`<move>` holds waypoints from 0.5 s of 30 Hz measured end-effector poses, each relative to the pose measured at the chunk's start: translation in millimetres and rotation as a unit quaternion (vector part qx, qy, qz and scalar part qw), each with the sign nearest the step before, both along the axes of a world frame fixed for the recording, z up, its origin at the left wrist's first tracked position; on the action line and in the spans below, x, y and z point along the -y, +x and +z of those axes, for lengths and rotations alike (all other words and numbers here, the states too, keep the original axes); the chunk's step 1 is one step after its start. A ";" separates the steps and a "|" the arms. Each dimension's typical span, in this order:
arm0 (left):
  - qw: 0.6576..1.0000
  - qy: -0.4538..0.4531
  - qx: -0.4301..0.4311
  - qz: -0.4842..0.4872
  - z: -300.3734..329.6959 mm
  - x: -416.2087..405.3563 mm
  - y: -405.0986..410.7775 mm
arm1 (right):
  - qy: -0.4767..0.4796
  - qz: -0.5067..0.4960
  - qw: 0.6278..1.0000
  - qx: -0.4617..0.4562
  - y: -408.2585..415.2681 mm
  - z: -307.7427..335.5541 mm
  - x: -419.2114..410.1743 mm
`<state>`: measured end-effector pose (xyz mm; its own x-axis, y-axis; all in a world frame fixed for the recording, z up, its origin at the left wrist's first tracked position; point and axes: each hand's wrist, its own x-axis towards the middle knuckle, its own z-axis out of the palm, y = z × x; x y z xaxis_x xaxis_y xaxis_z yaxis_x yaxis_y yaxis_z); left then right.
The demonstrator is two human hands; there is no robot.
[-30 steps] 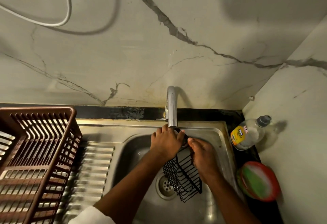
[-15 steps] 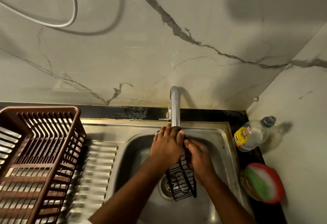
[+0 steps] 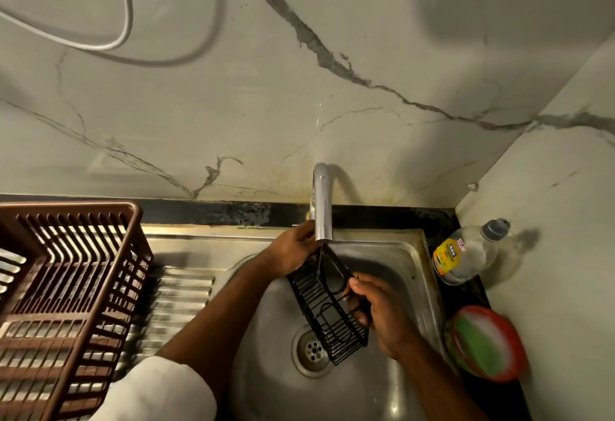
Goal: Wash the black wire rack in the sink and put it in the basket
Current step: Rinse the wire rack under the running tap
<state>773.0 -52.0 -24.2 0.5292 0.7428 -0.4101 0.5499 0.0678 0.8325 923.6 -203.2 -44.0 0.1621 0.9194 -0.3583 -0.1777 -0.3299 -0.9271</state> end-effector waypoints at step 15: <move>0.990 0.117 -0.069 0.035 -19.7 25.0 18.6 | -0.052 0.135 0.894 0.425 -7.0 17.1 -31.5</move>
<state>791.5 -77.0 -43.9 0.4246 0.8587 -0.2870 0.6607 -0.0771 0.7467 916.6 -171.7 -26.9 0.1942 0.9347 -0.2977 0.6751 -0.3475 -0.6508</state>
